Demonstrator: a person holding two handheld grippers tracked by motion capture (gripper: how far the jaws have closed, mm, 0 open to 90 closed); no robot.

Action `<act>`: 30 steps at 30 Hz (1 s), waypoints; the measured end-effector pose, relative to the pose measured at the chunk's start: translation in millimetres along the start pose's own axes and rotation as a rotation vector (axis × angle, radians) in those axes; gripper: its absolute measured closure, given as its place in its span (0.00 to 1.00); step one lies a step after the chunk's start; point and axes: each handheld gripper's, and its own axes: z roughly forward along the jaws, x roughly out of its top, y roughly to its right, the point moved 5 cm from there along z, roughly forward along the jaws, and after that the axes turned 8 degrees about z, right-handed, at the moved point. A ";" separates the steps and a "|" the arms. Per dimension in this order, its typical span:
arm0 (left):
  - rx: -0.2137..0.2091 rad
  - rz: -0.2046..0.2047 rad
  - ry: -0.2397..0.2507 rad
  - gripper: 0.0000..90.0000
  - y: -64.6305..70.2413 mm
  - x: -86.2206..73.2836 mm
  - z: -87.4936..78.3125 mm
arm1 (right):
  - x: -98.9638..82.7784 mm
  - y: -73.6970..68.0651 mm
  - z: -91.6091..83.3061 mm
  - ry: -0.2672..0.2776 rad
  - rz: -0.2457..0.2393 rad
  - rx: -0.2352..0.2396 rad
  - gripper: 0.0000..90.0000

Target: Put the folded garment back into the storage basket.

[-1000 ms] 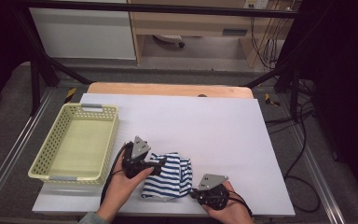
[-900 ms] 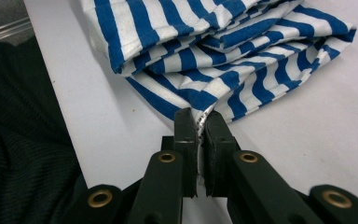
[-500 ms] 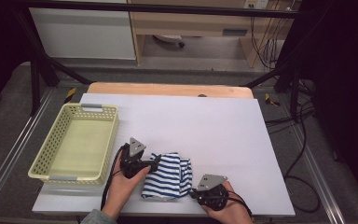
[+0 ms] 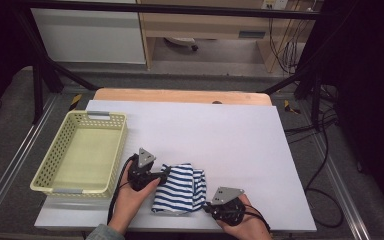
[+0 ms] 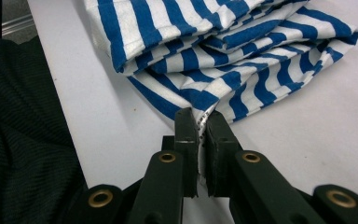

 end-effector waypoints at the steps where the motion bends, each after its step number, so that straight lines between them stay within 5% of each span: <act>1: 0.001 -0.007 0.004 0.31 0.1 0.1 -0.4 | -0.1 0.1 0.0 0.001 0.001 0.001 0.95; 8: -0.005 -0.005 -0.004 0.27 0.8 -2.4 0.3 | 0.3 0.1 0.0 -0.004 0.000 0.000 0.95; 23: -0.005 0.017 0.005 0.39 4.3 -0.9 0.1 | -0.3 -0.2 -0.1 0.001 -0.007 -0.003 0.95; 30: -0.035 -0.016 -0.016 0.55 -2.3 -6.1 3.1 | 0.2 0.4 0.1 -0.003 0.001 0.006 0.95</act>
